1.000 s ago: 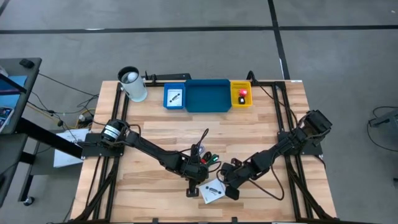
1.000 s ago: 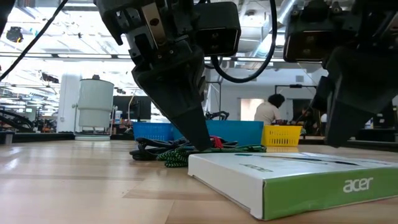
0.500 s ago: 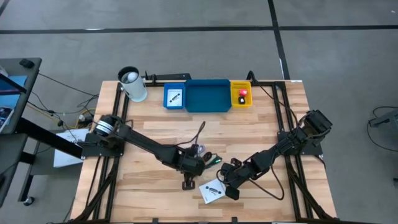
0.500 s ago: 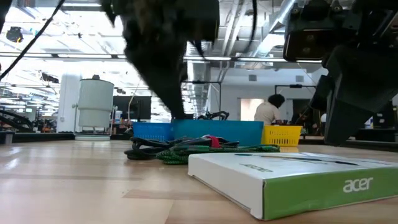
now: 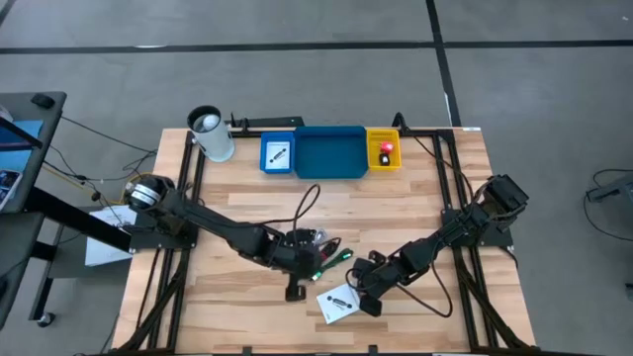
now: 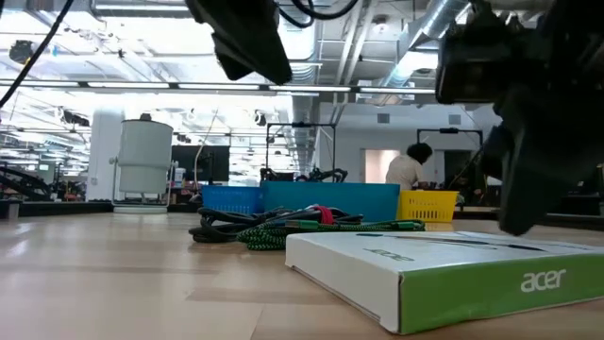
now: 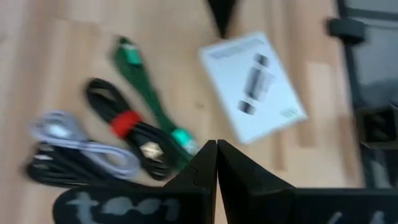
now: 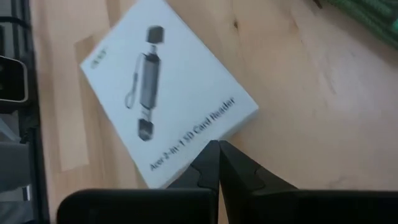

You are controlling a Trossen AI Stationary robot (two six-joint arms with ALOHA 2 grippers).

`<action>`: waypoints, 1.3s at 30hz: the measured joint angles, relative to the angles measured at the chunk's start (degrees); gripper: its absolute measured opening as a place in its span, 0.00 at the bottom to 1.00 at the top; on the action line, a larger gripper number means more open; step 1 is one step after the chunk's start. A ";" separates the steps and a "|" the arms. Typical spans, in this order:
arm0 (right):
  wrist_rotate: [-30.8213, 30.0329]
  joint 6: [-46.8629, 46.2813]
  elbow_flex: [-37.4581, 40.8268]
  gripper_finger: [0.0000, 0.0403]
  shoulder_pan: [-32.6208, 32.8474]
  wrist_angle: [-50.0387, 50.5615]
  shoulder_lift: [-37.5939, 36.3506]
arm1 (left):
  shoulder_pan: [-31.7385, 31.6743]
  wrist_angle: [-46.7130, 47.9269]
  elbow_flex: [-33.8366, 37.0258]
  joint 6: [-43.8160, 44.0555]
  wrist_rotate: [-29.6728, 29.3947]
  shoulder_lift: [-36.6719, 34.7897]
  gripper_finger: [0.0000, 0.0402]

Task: Pick and place items into bin
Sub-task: Put the card reader box into the blue basket

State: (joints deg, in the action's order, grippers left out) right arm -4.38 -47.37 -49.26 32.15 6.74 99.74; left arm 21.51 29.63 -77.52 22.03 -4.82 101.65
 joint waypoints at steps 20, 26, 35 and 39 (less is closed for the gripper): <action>-0.02 -0.64 0.70 0.00 0.76 -2.18 0.00 | 7.12 3.48 0.01 -1.82 5.68 0.35 0.33; -0.02 -0.66 0.70 0.00 0.76 -2.97 0.00 | 10.76 6.27 0.00 -14.64 -2.63 0.35 0.37; 0.00 -0.16 0.70 0.00 0.76 -3.14 0.00 | 13.32 10.03 0.02 -22.48 -22.11 0.35 0.37; 0.02 0.72 0.70 0.00 0.73 -4.75 0.00 | 12.98 9.84 0.12 -25.47 -24.45 0.74 0.37</action>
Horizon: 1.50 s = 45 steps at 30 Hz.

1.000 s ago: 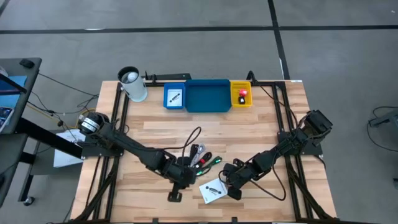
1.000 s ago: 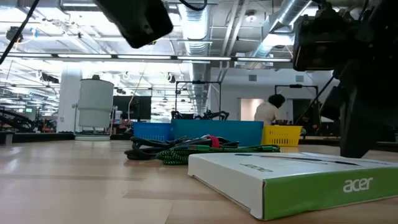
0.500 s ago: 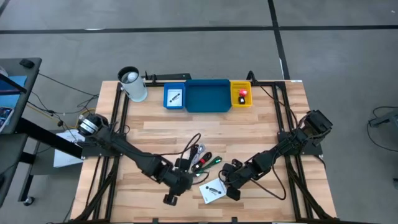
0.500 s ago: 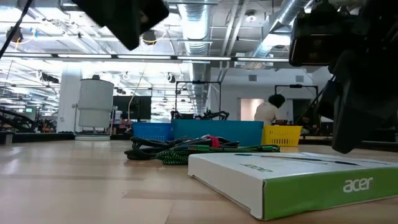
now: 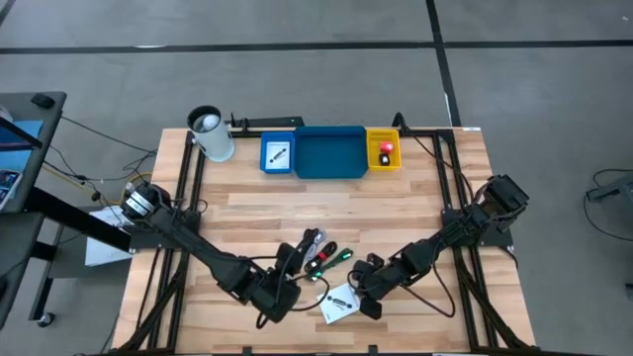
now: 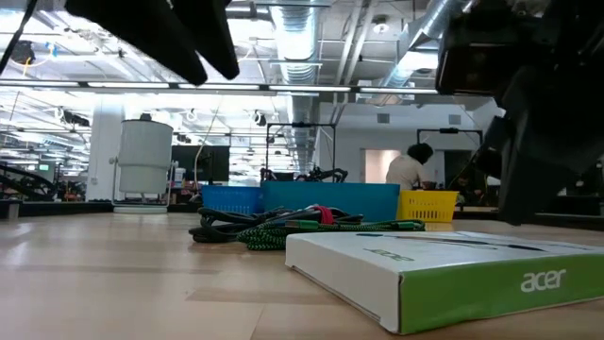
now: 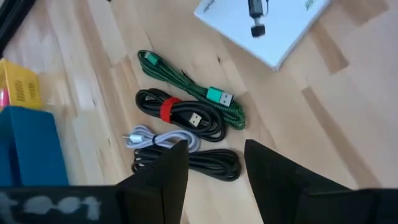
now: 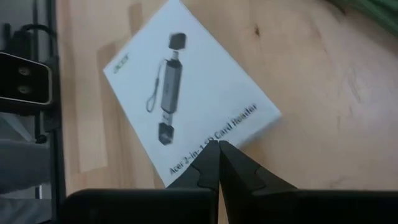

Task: Pick and place items into bin
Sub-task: Put the card reader box into the blue basket

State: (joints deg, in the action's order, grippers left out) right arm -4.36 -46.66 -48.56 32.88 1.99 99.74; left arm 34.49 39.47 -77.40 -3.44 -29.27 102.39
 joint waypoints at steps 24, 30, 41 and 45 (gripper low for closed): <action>0.09 0.20 0.00 0.00 -1.26 3.90 0.00 | 0.45 -7.31 1.96 -2.97 1.98 0.00 0.37; 0.41 -0.24 0.00 0.00 -1.28 2.26 0.00 | 0.45 -7.31 1.96 -2.99 1.98 0.00 0.37; 1.47 -0.37 0.00 0.00 -1.04 0.95 0.00 | 0.45 -7.27 1.96 -2.99 1.96 0.00 0.37; 1.56 -0.63 -0.09 0.00 -1.06 -0.50 1.82 | 0.45 -7.25 1.96 -2.99 1.97 0.00 0.37</action>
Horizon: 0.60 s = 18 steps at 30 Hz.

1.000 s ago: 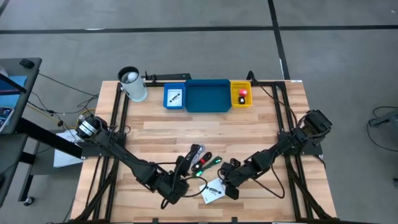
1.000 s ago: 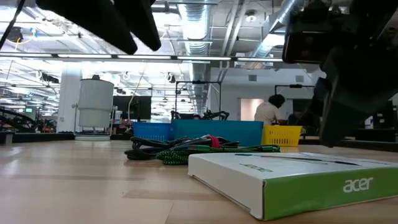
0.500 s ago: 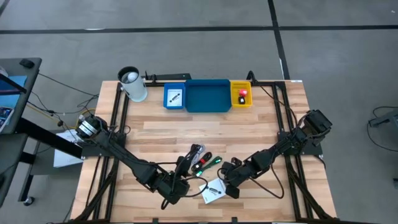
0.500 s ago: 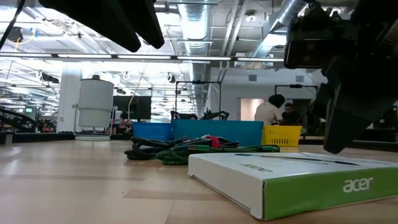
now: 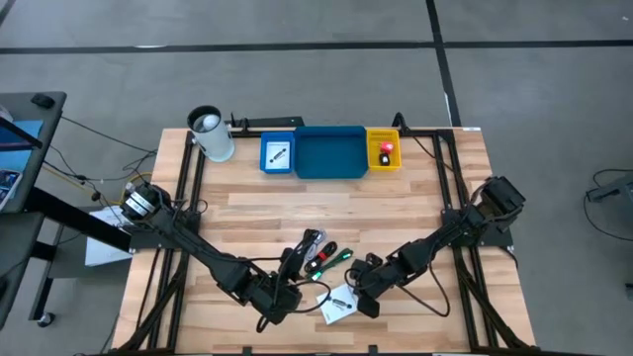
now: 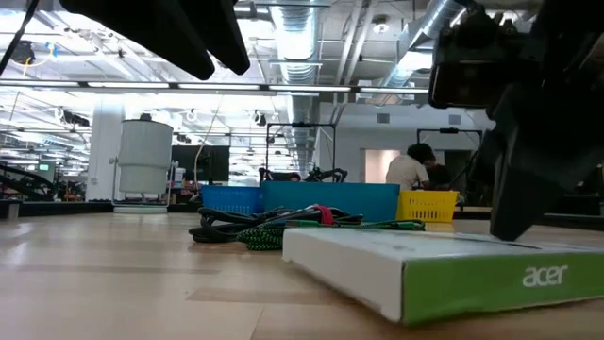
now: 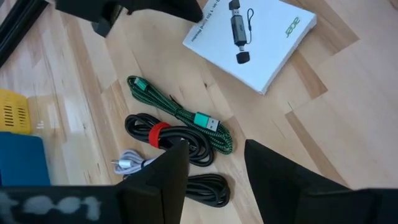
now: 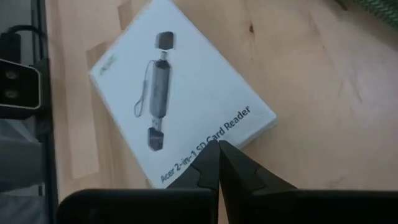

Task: Pick and place items into bin
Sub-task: Put the card reader box into the blue basket

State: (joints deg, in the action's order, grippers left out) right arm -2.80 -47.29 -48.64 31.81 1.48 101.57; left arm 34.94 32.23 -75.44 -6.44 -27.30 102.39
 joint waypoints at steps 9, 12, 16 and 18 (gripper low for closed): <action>3.99 -1.78 -0.29 0.00 -0.07 -6.14 4.77 | 0.00 0.39 0.00 0.02 0.49 -0.02 0.37; 4.01 -1.78 -0.28 0.00 -0.07 -6.06 4.82 | 0.00 0.42 0.00 0.04 1.15 -0.02 0.37; 4.03 -1.77 -0.26 0.00 -0.07 -5.92 4.87 | 0.01 0.42 0.00 0.04 1.24 -0.02 0.37; 4.03 -1.77 -0.26 0.00 -0.07 -5.83 4.89 | 0.00 0.42 0.00 0.05 1.28 -0.02 0.37</action>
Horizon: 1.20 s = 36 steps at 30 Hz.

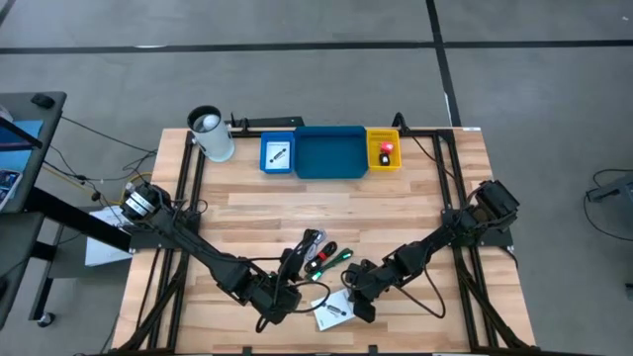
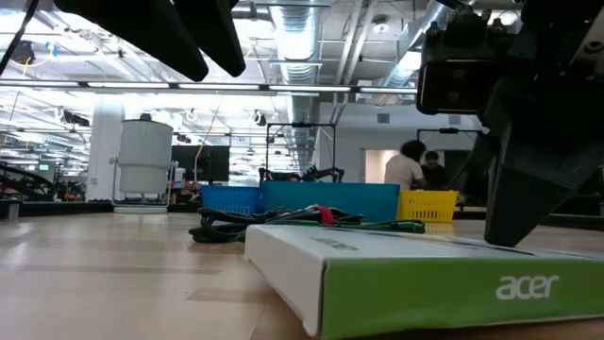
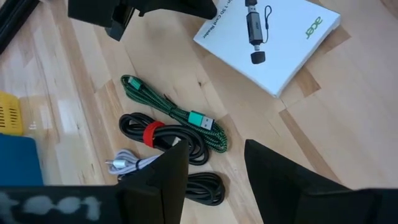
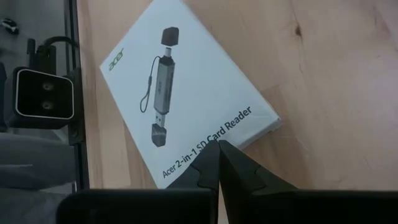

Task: Pick and place items into bin
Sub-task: Put the card reader box into the blue basket

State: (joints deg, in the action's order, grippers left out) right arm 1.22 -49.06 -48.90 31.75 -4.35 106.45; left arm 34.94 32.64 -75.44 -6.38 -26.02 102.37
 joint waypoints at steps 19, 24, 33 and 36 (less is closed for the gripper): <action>0.01 0.04 0.11 0.00 -0.02 -0.01 0.00 | 0.02 0.61 0.00 -2.80 2.24 -0.02 0.37; -0.03 0.09 0.11 0.00 -0.02 -0.01 0.00 | 0.04 1.29 0.00 -6.05 3.91 -0.02 0.37; -0.11 0.35 0.11 0.00 -0.02 -0.01 0.00 | 0.02 0.51 0.55 -11.99 6.68 -0.08 0.37; -0.15 0.55 0.11 0.00 -0.02 -0.01 0.00 | 0.30 -1.33 2.65 -15.86 9.30 -0.11 0.37</action>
State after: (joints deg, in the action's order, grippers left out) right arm 1.08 -48.51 -48.80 31.73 -4.36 106.45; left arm 35.24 31.31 -72.79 -22.25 -16.72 102.26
